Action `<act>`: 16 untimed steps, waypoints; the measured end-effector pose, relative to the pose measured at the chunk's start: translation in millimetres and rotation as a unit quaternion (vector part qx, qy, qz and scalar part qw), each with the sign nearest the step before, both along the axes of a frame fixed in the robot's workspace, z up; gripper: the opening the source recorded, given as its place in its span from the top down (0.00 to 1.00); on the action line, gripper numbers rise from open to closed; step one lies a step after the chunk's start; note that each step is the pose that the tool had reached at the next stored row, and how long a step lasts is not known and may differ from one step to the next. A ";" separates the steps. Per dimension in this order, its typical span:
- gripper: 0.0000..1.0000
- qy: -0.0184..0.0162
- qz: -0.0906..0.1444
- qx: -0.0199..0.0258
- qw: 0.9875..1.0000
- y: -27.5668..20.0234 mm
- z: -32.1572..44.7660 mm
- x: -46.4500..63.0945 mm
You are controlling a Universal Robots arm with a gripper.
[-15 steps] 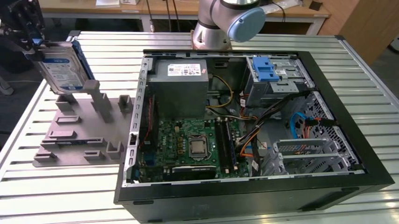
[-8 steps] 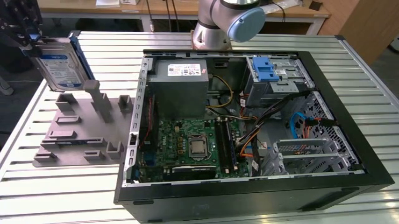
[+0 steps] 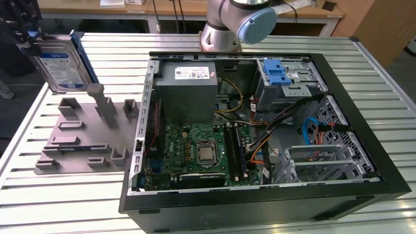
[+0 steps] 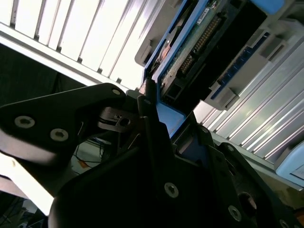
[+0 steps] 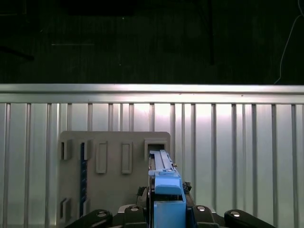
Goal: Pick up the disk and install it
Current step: 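Pick up the disk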
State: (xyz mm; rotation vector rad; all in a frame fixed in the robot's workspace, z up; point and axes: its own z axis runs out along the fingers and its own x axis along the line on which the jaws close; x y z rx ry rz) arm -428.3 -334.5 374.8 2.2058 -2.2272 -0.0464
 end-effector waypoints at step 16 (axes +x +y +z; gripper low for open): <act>0.64 -0.001 0.000 0.001 1.000 0.0 26.9 0.0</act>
